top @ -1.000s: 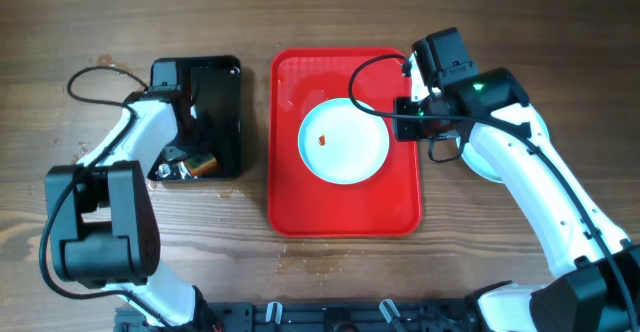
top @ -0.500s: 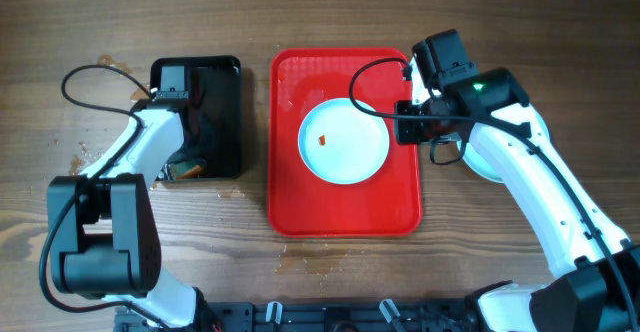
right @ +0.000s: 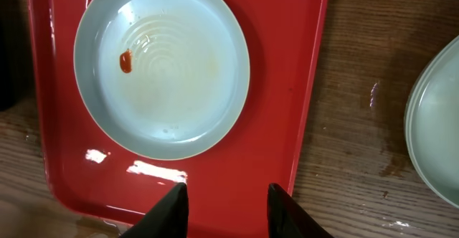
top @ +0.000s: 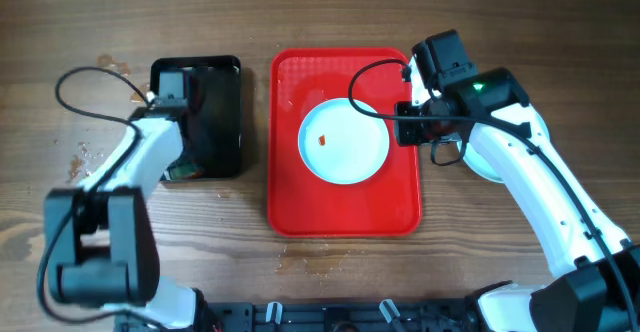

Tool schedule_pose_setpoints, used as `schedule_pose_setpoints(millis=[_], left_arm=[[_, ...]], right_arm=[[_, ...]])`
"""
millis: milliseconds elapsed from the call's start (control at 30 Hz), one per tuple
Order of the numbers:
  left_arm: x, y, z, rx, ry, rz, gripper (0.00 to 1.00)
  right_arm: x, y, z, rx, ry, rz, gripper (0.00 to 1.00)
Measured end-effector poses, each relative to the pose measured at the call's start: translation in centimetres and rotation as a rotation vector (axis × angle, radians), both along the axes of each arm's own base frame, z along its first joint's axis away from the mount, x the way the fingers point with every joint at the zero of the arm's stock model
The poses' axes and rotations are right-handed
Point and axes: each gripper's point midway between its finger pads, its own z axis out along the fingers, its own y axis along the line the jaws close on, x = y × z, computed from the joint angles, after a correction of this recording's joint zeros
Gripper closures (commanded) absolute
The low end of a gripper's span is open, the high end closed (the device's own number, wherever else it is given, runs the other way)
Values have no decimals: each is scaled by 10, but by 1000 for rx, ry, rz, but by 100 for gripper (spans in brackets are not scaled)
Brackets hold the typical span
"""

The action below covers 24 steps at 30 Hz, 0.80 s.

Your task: Clean dirty plates on tray and stack at the side

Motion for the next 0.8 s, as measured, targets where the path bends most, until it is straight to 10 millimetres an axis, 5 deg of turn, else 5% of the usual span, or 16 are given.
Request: schedule_pose_setpoints(millis=[33, 200, 333, 500, 800], left_arm=[[-4, 2, -10, 11, 27, -1, 96], [-9, 0, -9, 3, 66, -32, 96], [10, -26, 26, -131, -45, -128, 96], [17, -40, 40, -198, -96, -174, 47], [45, -30, 36, -135, -178, -165, 54]], right_arm=[[0, 0, 0, 0, -1, 0, 63], [0, 0, 0, 0, 0, 0, 64], [0, 0, 0, 0, 0, 0, 64], [0, 0, 0, 0, 0, 0, 64], [-1, 0, 0, -1, 3, 0, 63]])
